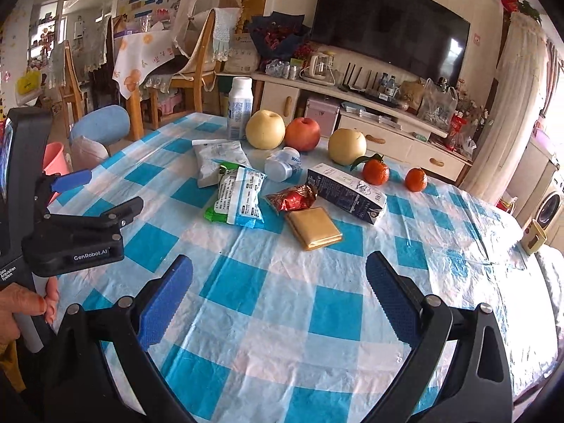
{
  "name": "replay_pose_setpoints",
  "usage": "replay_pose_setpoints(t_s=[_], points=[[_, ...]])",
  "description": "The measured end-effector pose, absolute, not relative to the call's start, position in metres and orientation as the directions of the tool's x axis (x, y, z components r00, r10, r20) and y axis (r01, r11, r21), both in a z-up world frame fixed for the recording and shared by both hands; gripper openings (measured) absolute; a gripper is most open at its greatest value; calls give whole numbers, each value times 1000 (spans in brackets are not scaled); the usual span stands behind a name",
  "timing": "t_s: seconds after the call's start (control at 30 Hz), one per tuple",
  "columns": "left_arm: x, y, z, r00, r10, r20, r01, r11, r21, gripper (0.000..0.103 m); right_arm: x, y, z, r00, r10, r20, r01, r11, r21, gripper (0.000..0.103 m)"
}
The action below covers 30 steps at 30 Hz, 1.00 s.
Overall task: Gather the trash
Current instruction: 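Move both tools back over the table toward the remaining bags, then grasp the green-and-white snack bag with the left tool while the right tool grasps the red wrapper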
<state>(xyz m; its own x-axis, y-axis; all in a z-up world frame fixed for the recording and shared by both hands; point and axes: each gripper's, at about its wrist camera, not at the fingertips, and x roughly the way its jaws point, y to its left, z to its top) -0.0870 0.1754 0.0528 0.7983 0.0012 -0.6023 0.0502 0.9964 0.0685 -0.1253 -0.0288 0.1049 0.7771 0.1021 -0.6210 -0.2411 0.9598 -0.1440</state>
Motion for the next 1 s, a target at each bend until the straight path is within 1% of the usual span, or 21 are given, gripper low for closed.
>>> replay_pose_setpoints(t_s=[0.1, 0.17, 0.37, 0.43, 0.5, 0.63, 0.7, 0.83, 1.0], points=[[-89, 163, 48, 789, -16, -614, 82, 993, 79, 96, -123, -47, 103, 778, 130, -615, -244, 964, -104, 99], [-89, 156, 47, 785, -15, -619, 92, 991, 93, 96, -120, -65, 101, 775, 159, -612, -236, 971, -47, 99], [-83, 148, 46, 761, -44, -647, 100, 994, 50, 96, -101, -111, 89, 765, 147, -627, -154, 987, 44, 99], [-79, 148, 49, 757, -41, -652, 87, 995, 38, 96, -96, -124, 85, 760, 165, -628, -141, 986, 89, 99], [-72, 149, 52, 744, -65, -665, 70, 997, -19, 96, -87, -135, 80, 745, 173, -644, -120, 985, 127, 99], [-53, 146, 51, 708, -128, -694, 51, 990, -131, 96, -70, -153, 70, 716, 259, -649, -111, 959, 260, 99], [-42, 136, 50, 698, -147, -701, 59, 987, -148, 96, -60, -155, 66, 704, 298, -645, -123, 945, 303, 99], [-21, 116, 47, 679, -152, -718, 74, 988, -138, 96, -44, -145, 61, 687, 338, -643, -172, 936, 308, 99], [6, 99, 46, 665, -129, -736, 61, 991, -118, 96, -22, -138, 56, 677, 367, -638, -215, 928, 306, 99]])
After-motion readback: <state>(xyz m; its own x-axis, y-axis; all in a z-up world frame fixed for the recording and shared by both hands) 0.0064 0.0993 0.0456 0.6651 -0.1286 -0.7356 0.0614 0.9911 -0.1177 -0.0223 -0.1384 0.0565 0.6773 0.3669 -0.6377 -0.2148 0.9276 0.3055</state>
